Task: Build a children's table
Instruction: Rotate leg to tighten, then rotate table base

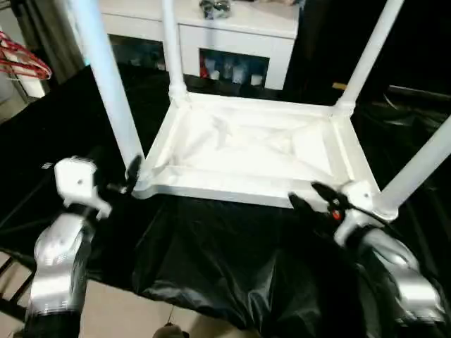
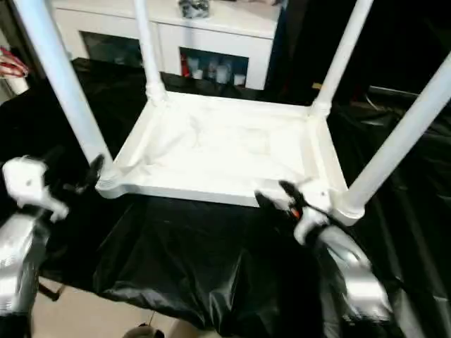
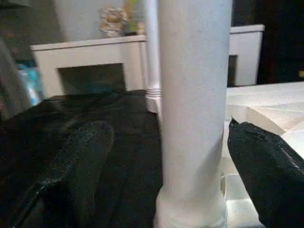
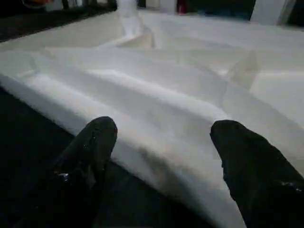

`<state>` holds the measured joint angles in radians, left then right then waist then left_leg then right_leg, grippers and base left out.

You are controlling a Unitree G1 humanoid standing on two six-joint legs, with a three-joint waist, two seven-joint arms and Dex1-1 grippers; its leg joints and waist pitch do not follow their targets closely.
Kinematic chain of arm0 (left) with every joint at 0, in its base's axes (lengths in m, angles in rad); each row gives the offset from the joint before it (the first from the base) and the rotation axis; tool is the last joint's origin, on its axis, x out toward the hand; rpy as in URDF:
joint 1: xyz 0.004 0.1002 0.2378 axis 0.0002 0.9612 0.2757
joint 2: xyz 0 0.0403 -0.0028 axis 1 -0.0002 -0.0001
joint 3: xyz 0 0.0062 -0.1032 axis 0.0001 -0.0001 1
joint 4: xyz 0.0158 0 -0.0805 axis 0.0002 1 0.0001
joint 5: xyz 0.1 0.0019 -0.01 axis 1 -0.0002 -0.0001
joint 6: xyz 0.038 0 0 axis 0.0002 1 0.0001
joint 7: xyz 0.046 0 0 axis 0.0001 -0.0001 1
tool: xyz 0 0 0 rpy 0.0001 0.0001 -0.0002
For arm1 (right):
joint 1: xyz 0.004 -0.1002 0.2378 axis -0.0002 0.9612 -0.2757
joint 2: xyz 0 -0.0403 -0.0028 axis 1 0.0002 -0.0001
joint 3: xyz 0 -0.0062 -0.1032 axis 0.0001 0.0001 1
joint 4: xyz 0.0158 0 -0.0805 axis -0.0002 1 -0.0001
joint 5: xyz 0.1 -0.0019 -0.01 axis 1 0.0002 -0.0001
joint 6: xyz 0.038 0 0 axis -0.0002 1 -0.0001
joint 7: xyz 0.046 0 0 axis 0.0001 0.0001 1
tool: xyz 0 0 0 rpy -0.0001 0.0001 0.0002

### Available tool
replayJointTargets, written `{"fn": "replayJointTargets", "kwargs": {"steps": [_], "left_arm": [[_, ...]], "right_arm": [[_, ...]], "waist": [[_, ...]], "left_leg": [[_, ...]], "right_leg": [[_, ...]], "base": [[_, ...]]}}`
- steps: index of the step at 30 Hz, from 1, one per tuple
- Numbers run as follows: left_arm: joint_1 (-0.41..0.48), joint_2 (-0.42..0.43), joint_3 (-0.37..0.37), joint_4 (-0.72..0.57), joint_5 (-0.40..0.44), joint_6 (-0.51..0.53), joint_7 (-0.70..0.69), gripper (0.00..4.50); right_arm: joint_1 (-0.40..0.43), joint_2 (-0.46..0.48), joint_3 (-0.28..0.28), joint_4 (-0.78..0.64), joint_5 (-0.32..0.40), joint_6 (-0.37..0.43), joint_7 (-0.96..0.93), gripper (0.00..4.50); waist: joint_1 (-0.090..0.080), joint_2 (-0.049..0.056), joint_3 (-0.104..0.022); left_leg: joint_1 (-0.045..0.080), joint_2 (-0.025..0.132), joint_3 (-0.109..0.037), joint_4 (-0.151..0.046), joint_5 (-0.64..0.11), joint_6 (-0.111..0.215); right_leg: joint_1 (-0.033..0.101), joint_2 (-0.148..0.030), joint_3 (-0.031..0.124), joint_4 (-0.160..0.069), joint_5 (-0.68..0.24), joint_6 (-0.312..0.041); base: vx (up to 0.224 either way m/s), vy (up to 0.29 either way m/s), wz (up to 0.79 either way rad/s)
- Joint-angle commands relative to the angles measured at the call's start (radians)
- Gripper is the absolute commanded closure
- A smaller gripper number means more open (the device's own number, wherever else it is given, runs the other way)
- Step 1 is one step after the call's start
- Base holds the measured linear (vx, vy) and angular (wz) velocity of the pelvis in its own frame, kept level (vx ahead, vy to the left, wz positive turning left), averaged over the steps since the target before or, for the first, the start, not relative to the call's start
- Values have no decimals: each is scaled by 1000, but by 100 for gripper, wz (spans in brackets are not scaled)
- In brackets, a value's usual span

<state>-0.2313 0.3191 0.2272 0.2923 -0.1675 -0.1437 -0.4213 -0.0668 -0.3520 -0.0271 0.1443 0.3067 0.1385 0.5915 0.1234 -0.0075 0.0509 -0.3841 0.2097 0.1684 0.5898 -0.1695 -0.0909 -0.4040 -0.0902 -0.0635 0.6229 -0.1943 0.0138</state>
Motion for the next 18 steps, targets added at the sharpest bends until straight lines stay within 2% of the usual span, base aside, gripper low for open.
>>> {"fn": "replayJointTargets", "kwargs": {"steps": [1,4,6,7,9,10,12,14,17,18], "left_arm": [[-36,20,-12,69,29,4,-13,5],[-98,27,-3,151,19,18,-17,5],[-170,38,0,248,0,35,-38,5],[-170,38,0,248,0,35,-38,5],[-237,35,4,313,-44,54,-96,5],[-260,33,4,333,-60,55,-125,5],[-281,33,-2,345,-77,66,-179,5],[-297,38,-12,345,-102,96,-254,5],[-301,51,-29,329,-147,152,-375,5],[-294,60,-39,320,-159,175,-420,5]], "right_arm": [[24,-23,0,-67,12,60,17,88],[58,-52,5,-124,16,104,36,88],[90,-90,12,-188,34,156,61,88],[90,-90,12,-188,34,156,61,88],[92,-116,12,-192,21,184,60,88],[79,-116,10,-175,5,197,41,88],[50,-107,7,-130,-25,214,-1,88],[10,-92,2,-72,-67,226,-61,88],[-45,-78,10,-4,-122,233,-139,88],[-62,-71,14,17,-132,229,-155,88]], "waist": [[2,9,-60],[1,8,-62],[-2,7,-59],[1,8,-60],[2,6,-60],[3,7,-60],[2,2,-61],[0,7,-62],[-2,3,-62],[-1,5,-63]], "left_leg": [[15,12,-4,-81,-308,9],[10,10,-5,-80,-299,4],[10,9,-5,-80,-301,6],[16,7,-3,-77,-306,9],[13,11,-5,-80,-305,7],[18,11,-4,-78,-309,4],[12,12,-6,-80,-288,-3],[15,10,-3,-79,-270,-9],[16,9,-1,-79,-270,-14],[20,11,0,-78,-270,-17]], "right_leg": [[38,-35,39,-90,-243,-101],[44,-39,36,-88,-228,-113],[44,-40,36,-91,-246,-115],[41,-39,36,-94,-254,-112],[45,-43,35,-93,-260,-118],[39,-44,36,-94,-266,-127],[44,-47,34,-89,-237,-148],[41,-47,34,-86,-223,-167],[42,-50,34,-84,-237,-177],[39,-50,35,-84,-234,-178]], "base": [[0,0,0],[0,0,0],[0,0,0],[0,0,0],[0,0,0],[0,0,0],[0,0,0],[0,0,0],[0,0,0],[0,0,0]]}}
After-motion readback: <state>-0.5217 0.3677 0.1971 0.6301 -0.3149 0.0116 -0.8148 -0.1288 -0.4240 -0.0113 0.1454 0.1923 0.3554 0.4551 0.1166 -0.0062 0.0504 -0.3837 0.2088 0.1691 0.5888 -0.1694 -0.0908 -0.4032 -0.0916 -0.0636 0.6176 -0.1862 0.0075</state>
